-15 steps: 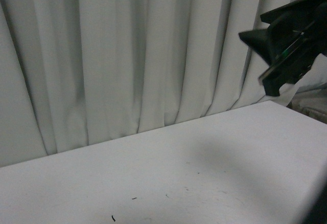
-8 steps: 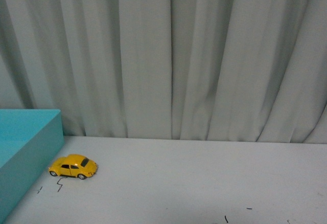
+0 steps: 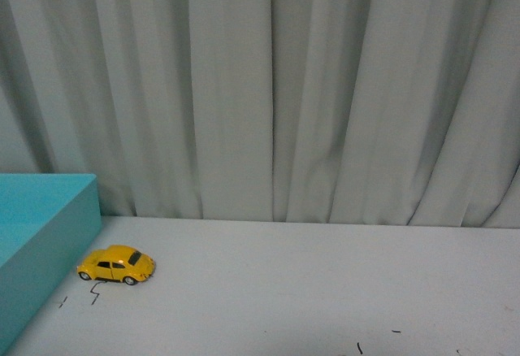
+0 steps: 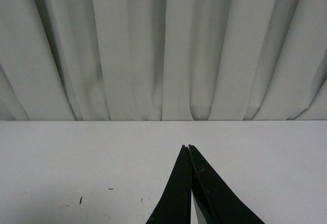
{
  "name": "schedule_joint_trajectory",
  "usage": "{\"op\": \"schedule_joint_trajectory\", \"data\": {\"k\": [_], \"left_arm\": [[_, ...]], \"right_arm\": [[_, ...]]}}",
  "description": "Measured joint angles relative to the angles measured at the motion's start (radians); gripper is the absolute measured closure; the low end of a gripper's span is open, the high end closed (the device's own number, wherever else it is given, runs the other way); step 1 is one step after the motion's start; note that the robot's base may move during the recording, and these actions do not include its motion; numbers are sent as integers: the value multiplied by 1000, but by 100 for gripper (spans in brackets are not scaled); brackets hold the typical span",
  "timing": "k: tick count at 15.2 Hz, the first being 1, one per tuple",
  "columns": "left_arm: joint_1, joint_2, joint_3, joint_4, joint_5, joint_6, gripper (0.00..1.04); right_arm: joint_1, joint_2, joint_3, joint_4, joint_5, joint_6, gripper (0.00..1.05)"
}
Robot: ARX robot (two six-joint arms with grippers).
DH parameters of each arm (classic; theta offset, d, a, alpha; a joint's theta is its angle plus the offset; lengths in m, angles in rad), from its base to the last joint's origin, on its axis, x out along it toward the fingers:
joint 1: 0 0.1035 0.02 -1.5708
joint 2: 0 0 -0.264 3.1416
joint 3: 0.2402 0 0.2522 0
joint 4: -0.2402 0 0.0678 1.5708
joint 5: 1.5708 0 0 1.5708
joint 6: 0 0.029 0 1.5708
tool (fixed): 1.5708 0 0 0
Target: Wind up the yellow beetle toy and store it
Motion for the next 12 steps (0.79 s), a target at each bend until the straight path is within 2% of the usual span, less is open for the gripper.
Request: {"op": "schedule_joint_trajectory", "data": {"k": [3, 4, 12], "left_arm": [[0, 0, 0, 0, 0, 0, 7], [0, 0, 0, 0, 0, 0, 7], [0, 0, 0, 0, 0, 0, 7]], "right_arm": [[0, -79, -19, -55, 0, 1, 103], [0, -90, -43, -18, 0, 2, 103], [0, -214, -46, -151, 0, 2, 103]]}}
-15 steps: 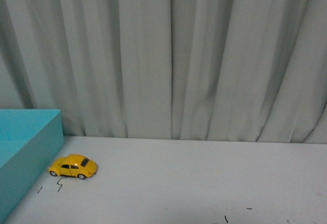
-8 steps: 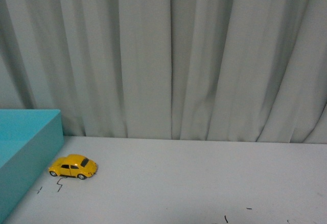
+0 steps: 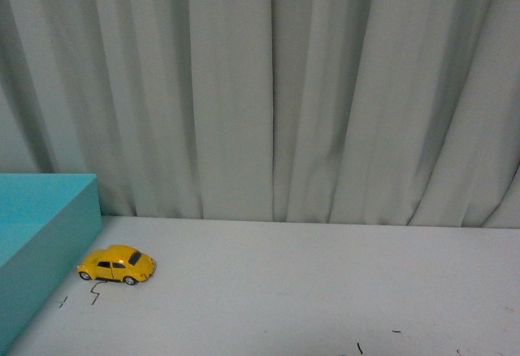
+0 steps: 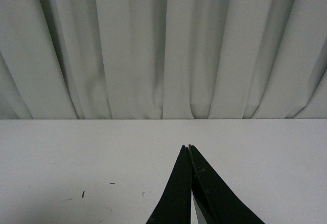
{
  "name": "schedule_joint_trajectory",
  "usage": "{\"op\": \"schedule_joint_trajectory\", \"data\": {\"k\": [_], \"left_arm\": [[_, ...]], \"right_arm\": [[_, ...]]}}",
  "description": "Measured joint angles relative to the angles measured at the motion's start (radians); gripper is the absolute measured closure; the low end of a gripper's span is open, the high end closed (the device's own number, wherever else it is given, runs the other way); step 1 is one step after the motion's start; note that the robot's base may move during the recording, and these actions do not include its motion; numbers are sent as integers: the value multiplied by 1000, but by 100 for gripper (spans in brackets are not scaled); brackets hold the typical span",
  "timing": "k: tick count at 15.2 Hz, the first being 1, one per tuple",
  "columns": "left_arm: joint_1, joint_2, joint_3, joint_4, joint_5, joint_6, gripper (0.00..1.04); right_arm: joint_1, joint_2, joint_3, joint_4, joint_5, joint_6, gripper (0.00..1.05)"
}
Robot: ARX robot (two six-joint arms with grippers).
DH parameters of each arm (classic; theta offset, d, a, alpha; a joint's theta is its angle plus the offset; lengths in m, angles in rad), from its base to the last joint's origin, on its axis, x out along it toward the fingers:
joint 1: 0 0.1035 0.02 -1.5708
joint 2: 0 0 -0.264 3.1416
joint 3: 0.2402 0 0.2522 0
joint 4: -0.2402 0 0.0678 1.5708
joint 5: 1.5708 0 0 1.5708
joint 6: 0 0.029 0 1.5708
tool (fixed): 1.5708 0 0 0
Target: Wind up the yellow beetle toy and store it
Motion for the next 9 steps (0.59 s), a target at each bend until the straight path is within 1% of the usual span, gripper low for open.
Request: {"op": "schedule_joint_trajectory", "data": {"k": [1, 2, 6, 7, 8, 9], "left_arm": [[0, 0, 0, 0, 0, 0, 7], [0, 0, 0, 0, 0, 0, 7], [0, 0, 0, 0, 0, 0, 7], [0, 0, 0, 0, 0, 0, 7], [0, 0, 0, 0, 0, 0, 7], [0, 0, 0, 0, 0, 0, 7]], "right_arm": [[0, -93, 0, -145, -3, 1, 103], [0, -165, 0, -165, 0, 0, 103], [0, -165, 0, -171, 0, 0, 103], [0, -165, 0, -171, 0, 0, 98], [0, -165, 0, -171, 0, 0, 88], [0, -165, 0, -171, 0, 0, 73]]}}
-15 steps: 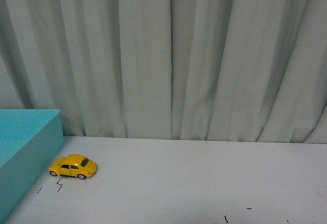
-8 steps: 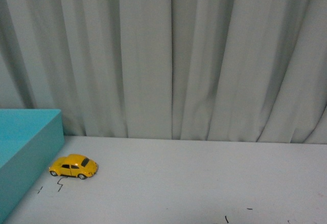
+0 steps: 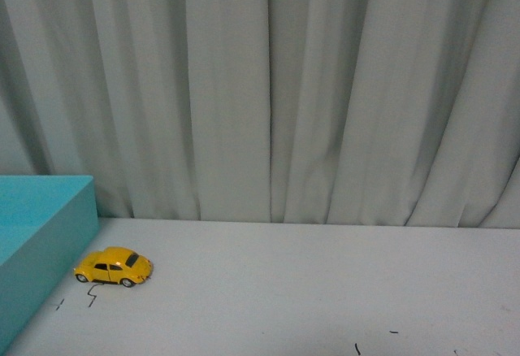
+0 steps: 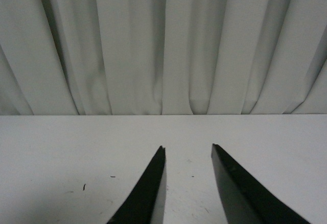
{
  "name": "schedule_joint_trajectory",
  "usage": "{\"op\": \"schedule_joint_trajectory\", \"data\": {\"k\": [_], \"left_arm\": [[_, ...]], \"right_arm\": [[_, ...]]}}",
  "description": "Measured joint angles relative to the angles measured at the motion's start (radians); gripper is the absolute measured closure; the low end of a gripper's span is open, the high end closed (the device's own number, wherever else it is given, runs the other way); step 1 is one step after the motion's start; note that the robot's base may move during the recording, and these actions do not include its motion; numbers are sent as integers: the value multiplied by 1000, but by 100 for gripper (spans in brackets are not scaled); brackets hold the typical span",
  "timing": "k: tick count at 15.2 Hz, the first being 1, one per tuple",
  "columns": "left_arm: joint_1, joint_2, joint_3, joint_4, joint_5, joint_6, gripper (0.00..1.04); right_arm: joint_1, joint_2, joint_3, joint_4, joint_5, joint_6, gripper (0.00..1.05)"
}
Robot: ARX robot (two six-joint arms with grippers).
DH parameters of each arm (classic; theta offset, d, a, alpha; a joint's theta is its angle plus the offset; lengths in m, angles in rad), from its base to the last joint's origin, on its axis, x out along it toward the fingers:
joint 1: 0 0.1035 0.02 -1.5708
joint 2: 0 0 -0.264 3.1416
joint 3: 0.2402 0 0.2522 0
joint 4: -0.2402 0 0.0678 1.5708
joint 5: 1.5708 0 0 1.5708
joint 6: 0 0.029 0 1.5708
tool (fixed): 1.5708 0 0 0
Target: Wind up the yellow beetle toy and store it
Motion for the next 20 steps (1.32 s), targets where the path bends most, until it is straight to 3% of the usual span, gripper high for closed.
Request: {"op": "schedule_joint_trajectory", "data": {"k": [1, 2, 5, 6, 8, 9, 10, 13, 18, 20], "left_arm": [[0, 0, 0, 0, 0, 0, 7], [0, 0, 0, 0, 0, 0, 7], [0, 0, 0, 0, 0, 0, 7], [0, 0, 0, -2, -1, -1, 7], [-163, 283, 202, -367, -329, -240, 7], [-176, 388, 282, -294, -446, -319, 7], [-151, 470, 351, -185, -455, -316, 7], [-47, 872, 500, 124, -277, -97, 7], [2, 1268, 777, 224, -84, 220, 7], [2, 1443, 917, 216, 39, 402, 7]], "right_arm": [[0, 0, 0, 0, 0, 0, 64], [0, 0, 0, 0, 0, 0, 44], [0, 0, 0, 0, 0, 0, 5], [0, 0, 0, 0, 0, 0, 7], [0, 0, 0, 1, -2, 0, 7], [0, 0, 0, 0, 0, 1, 7], [0, 0, 0, 0, 0, 0, 7], [0, 0, 0, 0, 0, 0, 7], [0, 0, 0, 0, 0, 0, 7], [0, 0, 0, 0, 0, 0, 7]]}}
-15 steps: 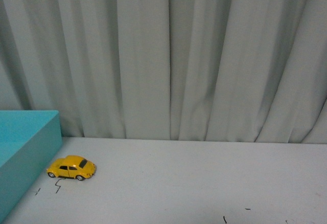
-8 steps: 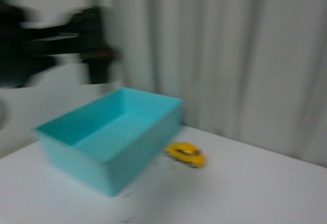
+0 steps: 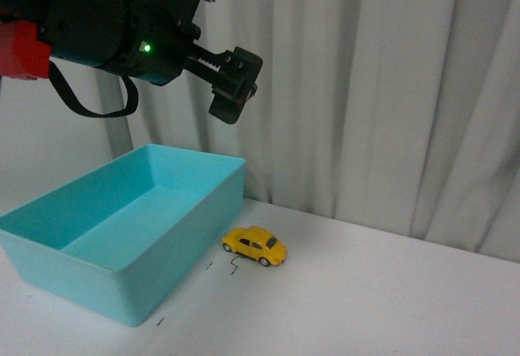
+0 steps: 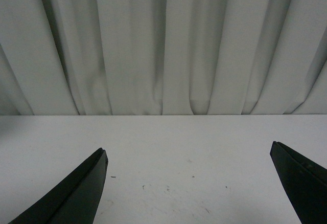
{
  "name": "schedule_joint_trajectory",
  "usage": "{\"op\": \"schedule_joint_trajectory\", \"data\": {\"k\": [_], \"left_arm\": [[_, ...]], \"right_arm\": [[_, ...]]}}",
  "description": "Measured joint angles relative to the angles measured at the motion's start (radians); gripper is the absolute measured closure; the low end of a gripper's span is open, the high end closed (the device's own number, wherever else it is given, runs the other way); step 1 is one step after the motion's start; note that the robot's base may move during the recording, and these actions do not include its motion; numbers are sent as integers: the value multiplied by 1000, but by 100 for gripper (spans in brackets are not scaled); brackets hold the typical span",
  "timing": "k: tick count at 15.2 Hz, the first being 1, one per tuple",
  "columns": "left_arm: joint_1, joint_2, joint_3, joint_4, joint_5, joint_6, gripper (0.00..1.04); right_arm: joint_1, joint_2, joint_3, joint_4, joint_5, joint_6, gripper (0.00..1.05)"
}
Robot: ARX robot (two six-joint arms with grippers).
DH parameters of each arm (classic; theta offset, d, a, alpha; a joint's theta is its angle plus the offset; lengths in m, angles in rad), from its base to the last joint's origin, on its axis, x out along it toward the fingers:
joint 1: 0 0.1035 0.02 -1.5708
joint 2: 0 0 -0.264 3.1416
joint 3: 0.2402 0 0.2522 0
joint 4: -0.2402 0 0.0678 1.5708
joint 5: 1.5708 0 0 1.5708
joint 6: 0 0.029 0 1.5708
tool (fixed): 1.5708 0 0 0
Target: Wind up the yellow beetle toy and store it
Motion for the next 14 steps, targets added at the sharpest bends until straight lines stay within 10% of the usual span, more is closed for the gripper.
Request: {"op": "schedule_joint_trajectory", "data": {"k": [5, 14], "left_arm": [[-46, 273, 342, -332, 163, 485, 7], [-65, 599, 605, -711, -56, 1184, 7]], "right_arm": [[0, 0, 0, 0, 0, 0, 7], [0, 0, 0, 0, 0, 0, 7]]}}
